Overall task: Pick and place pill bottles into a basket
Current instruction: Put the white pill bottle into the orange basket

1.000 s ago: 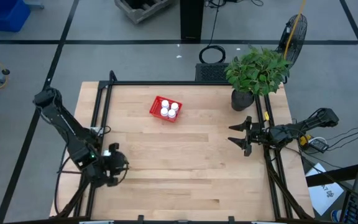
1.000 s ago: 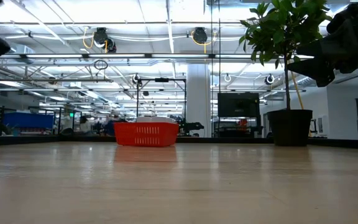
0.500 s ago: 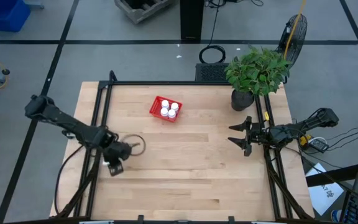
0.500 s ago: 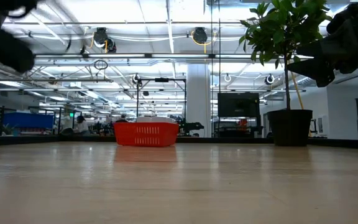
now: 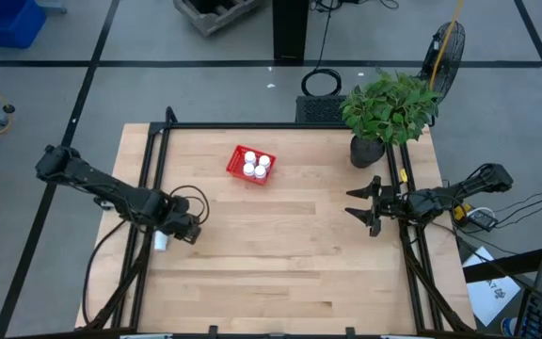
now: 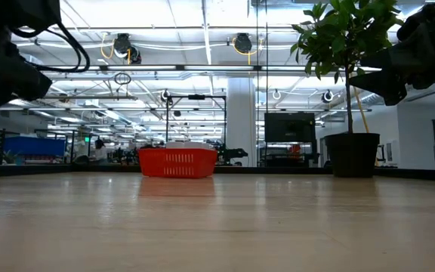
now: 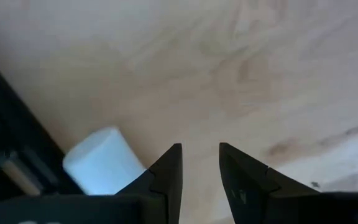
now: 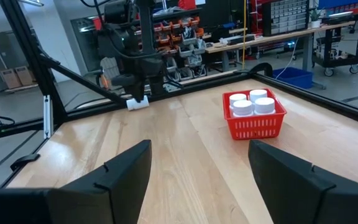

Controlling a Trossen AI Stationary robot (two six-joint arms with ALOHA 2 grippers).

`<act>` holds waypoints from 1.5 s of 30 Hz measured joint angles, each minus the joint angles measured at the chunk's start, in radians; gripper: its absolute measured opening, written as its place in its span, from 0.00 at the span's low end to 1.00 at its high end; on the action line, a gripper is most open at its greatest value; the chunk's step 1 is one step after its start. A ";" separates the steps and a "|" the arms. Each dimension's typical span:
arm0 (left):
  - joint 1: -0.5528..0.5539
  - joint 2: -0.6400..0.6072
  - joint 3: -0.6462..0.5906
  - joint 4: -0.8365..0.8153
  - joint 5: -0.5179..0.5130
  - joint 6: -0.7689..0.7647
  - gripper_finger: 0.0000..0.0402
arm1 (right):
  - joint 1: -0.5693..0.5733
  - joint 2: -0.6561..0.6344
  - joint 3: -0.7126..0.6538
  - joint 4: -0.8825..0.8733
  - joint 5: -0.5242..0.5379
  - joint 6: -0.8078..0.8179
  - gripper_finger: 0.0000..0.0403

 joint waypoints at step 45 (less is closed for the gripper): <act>-0.271 0.000 0.000 -0.109 0.167 -0.493 0.73 | 0.000 0.000 0.000 0.000 0.000 0.000 0.65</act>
